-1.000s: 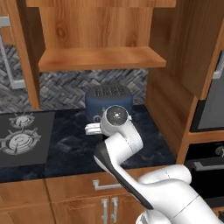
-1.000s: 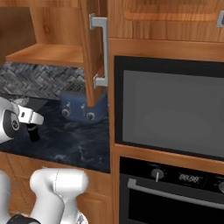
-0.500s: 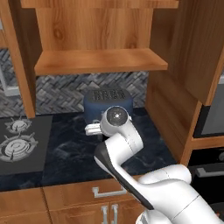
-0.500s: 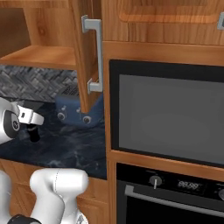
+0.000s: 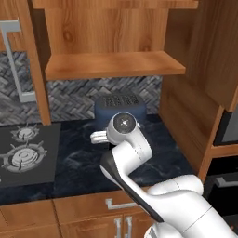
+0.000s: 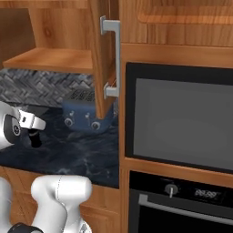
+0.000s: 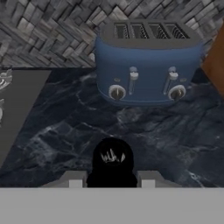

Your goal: Sort all alcoholic drinks to one cabinet, and non-alcoholic drinks to the other.

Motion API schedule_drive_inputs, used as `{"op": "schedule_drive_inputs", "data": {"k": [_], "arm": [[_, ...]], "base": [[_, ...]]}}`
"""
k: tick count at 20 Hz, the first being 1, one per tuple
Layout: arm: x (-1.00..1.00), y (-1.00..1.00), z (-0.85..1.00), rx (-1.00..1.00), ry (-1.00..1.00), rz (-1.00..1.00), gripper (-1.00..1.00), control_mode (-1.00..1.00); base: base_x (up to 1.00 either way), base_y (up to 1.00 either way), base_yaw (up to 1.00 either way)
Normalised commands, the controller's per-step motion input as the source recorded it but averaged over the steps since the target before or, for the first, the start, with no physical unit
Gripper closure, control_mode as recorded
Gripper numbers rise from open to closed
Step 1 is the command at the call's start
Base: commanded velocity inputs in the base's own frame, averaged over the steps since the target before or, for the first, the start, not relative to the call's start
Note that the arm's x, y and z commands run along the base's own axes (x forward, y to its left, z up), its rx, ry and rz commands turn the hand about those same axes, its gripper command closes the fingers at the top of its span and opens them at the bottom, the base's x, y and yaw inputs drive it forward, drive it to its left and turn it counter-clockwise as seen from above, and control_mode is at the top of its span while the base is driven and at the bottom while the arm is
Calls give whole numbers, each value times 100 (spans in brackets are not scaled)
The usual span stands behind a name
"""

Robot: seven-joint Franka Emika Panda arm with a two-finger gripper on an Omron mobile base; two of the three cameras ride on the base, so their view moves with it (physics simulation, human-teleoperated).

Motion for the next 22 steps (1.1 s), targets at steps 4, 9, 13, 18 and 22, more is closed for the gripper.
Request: {"op": "schedule_drive_inputs", "data": {"k": [4,9,13,18,22], "arm": [[0,0,0,0,0,0,100,100],[0,0,0,0,0,0,100,100],[0,0,0,0,0,0,100,100],[0,0,0,0,0,0,100,100],[0,0,0,0,0,0,100,100]], "base": [[2,41,0],[85,-13,0],[80,-21,0],[50,-14,0],[1,0,0]]}}
